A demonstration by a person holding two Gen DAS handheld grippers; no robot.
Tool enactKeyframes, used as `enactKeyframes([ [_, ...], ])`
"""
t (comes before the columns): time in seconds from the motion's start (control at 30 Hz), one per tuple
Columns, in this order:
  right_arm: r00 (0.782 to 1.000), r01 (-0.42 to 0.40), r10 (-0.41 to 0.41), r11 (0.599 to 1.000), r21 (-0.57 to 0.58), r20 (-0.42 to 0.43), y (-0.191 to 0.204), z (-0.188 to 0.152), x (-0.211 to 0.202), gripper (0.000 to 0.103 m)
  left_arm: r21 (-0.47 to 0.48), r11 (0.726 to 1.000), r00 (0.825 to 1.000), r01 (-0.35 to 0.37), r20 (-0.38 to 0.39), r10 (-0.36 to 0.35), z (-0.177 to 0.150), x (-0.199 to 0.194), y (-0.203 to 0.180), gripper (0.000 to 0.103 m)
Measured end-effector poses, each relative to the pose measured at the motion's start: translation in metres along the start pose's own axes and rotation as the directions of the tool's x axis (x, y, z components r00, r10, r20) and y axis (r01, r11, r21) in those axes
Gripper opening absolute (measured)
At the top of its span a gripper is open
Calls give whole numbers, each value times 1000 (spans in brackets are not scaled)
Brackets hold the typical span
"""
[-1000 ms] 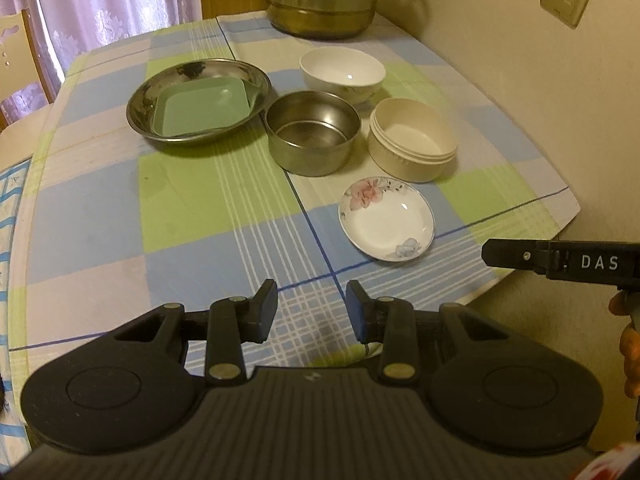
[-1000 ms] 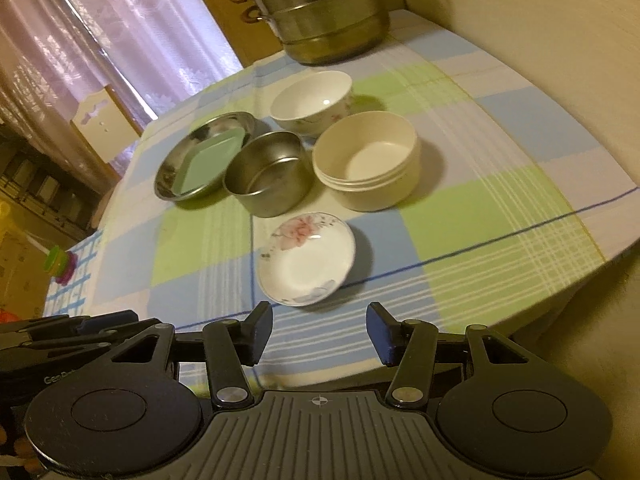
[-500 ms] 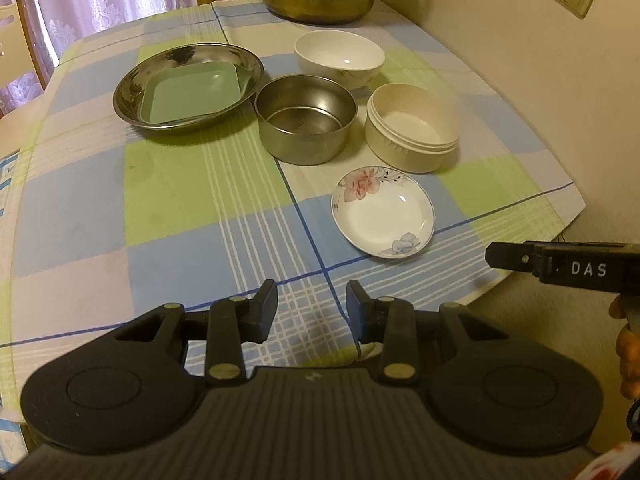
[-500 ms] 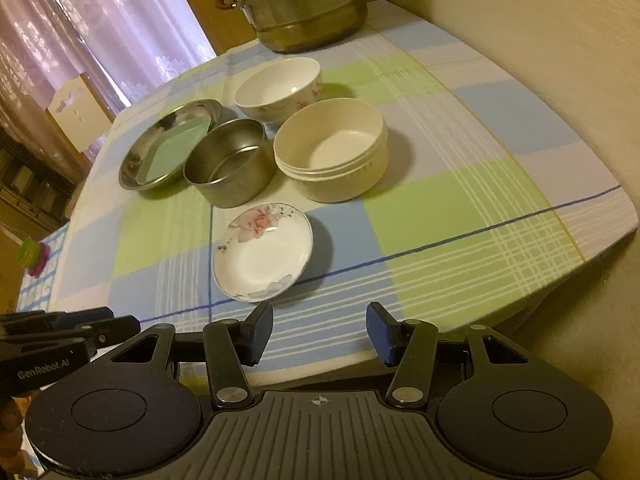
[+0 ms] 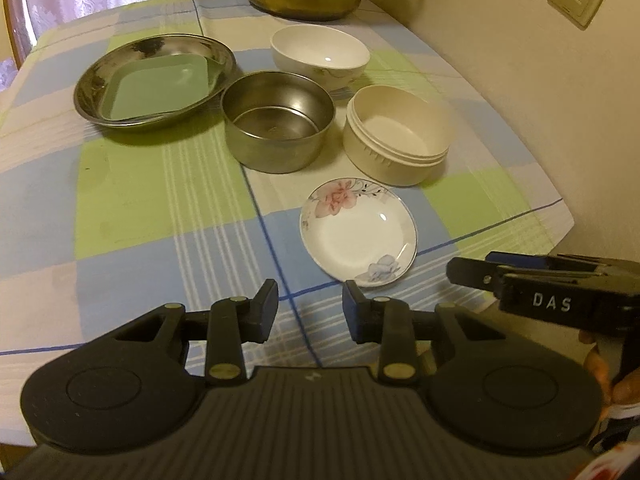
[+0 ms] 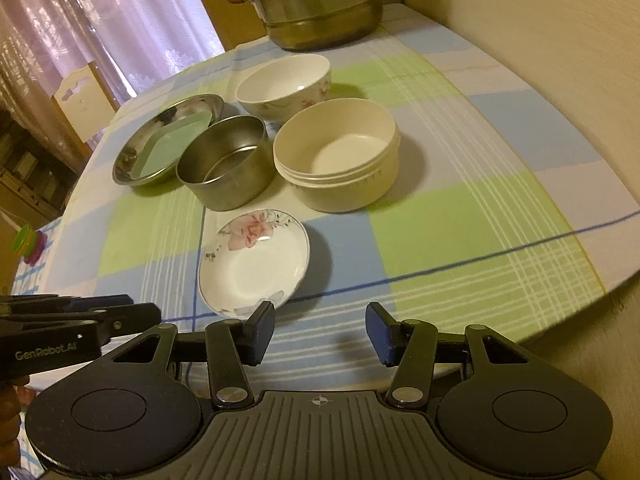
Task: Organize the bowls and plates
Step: 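Move both grippers to the flower-print saucer and close on its rim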
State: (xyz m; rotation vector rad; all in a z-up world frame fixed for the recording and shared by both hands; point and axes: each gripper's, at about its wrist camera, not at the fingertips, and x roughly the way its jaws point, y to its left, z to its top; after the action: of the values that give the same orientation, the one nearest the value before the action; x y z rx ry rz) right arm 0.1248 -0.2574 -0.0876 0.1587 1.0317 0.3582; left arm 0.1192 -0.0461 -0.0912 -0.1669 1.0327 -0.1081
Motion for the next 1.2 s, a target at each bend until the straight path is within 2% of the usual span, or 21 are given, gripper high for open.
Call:
enactKeyframes([
  [0.27,1000,-26,26,999,-25,11,1,12,16,40,6,1000,1000,11,-7,-11,10,21,-7,29],
  [0.43,999,-38,38,999,-37,19,1,23,31,28,-5,1000,999,10,-32,-10,11,32,-7,28],
  [0.67,1000,-25,27,996,-84,14,2,35,56,17,-12,1000,999,11,-38,-11,13,41,-7,28],
  [0.83,999,-31,32,994,-102,4,2,36,66,4,-1,1000,999,6,-45,-6,15,49,-8,18],
  [1.03,1000,-21,21,996,-90,0,2,32,62,3,24,1000,999,0,-39,1,19,54,-7,12],
  [1.2,999,-29,27,998,-50,-40,2,28,55,4,46,999,999,-16,-35,17,24,61,-4,10],
])
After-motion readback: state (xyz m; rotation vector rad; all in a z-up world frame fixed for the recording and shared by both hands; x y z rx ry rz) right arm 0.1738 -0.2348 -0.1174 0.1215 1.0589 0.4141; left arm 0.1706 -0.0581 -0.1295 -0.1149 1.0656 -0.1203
